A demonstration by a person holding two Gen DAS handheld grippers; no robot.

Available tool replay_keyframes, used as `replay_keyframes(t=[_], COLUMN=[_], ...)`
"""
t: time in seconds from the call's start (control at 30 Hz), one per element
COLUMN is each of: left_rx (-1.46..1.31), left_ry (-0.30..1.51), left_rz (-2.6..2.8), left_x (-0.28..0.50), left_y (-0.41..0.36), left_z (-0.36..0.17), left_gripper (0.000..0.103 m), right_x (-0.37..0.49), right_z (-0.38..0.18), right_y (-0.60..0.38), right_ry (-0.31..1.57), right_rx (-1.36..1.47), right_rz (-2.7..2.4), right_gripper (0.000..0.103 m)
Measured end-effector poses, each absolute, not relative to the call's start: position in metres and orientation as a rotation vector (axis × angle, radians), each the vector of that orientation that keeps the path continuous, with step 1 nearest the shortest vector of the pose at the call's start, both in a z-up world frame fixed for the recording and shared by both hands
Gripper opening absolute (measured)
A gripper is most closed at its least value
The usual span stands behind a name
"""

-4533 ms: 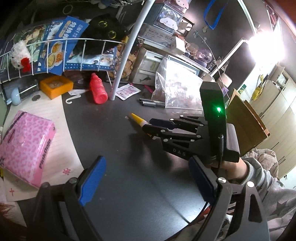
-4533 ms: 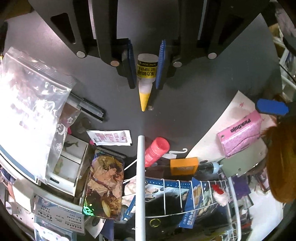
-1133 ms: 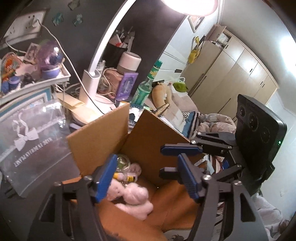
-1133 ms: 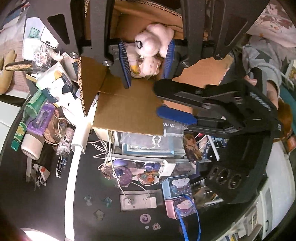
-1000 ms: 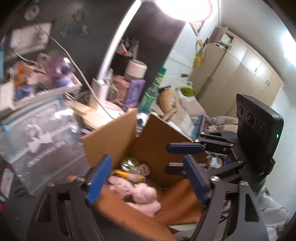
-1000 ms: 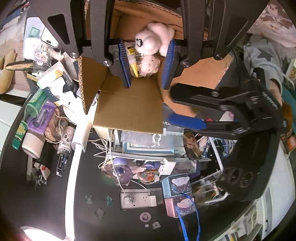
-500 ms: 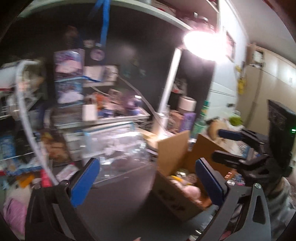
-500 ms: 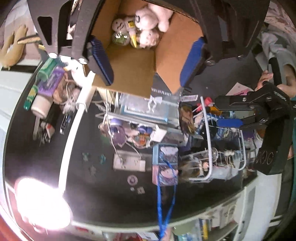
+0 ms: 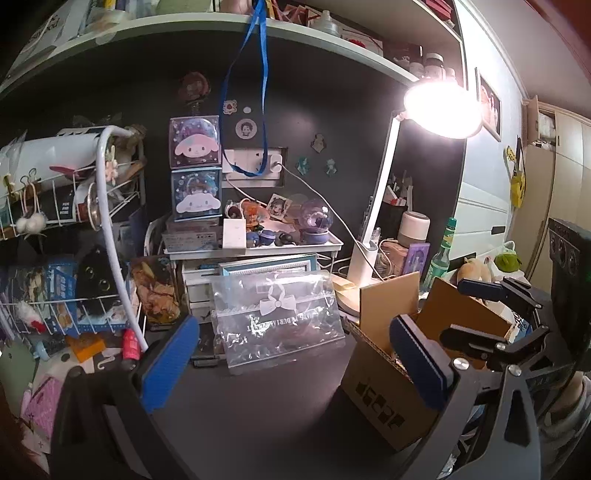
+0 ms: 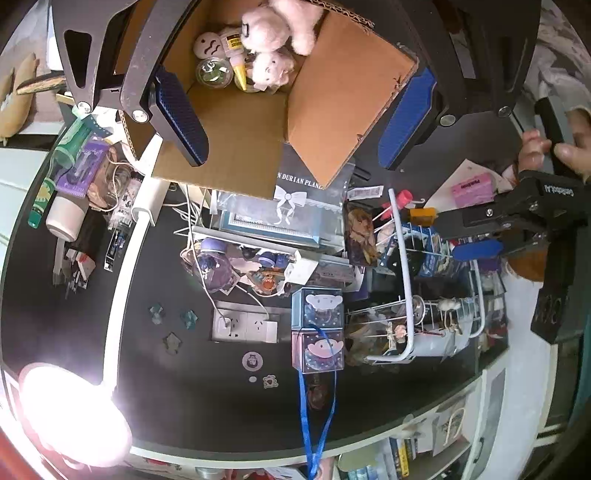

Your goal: Organize objects

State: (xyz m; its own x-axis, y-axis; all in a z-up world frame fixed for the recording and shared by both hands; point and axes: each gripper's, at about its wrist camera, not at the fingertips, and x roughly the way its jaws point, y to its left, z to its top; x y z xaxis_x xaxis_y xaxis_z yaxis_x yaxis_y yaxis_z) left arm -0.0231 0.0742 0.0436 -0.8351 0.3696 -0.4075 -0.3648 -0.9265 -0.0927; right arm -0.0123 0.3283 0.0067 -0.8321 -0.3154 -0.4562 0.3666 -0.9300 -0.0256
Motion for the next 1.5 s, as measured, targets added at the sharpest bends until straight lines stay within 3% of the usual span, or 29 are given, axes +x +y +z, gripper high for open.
replay_keyframes(t=[1.5], left_rx=[-0.643], left_ry=[-0.033], left_rz=[2.73], left_x=[-0.022], left_y=[0.077], left_z=[0.042], left_gripper=[0.102], right_x=[-0.006], right_z=[0.005], right_y=[0.341], right_ry=[0.083], right_rx=[0.667], right_rz=[-2.715], right_gripper=[0.093])
